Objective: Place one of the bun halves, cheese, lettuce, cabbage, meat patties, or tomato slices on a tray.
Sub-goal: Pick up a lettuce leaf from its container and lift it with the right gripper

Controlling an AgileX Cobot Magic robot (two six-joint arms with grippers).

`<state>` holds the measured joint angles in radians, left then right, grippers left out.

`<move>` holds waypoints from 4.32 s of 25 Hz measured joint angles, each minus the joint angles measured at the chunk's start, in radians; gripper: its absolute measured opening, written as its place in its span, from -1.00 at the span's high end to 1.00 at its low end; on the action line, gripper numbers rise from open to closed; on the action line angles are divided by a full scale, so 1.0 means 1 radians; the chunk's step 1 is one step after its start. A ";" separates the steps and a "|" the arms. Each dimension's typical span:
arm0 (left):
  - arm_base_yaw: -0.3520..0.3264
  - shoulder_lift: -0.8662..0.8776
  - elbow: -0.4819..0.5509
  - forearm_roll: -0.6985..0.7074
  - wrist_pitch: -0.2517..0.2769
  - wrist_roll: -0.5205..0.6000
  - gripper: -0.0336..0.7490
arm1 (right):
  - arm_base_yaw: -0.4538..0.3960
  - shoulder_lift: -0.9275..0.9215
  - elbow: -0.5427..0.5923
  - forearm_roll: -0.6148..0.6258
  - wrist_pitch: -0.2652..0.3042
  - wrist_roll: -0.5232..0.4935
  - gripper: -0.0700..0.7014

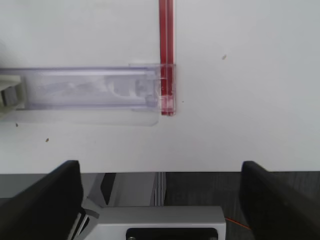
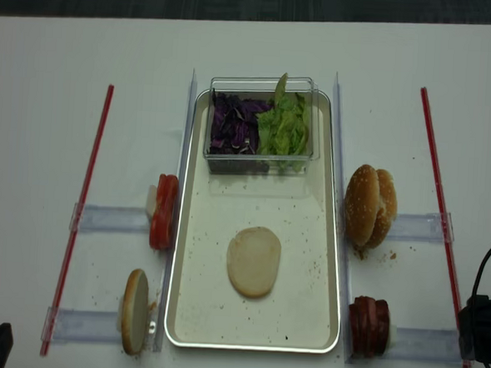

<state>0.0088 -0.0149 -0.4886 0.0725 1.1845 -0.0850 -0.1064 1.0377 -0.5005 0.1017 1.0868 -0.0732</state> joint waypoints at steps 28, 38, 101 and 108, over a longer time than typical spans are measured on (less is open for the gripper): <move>0.000 0.000 0.000 0.000 0.000 0.000 -0.67 | 0.000 1.068 -1.239 -0.019 0.121 0.028 -0.86; 0.000 0.000 0.000 0.000 0.000 0.000 -0.67 | 0.000 1.116 -1.288 -0.006 0.132 0.050 -0.86; 0.002 0.000 0.000 0.000 0.000 0.000 -0.67 | 0.595 1.269 -1.455 -0.029 0.075 0.098 -0.50; 0.002 0.000 0.000 0.000 0.000 0.000 -0.67 | 0.595 1.272 -1.455 -0.050 0.071 0.102 -0.17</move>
<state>0.0112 -0.0149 -0.4886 0.0725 1.1845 -0.0850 0.4884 2.3095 -1.9553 0.0518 1.1583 0.0291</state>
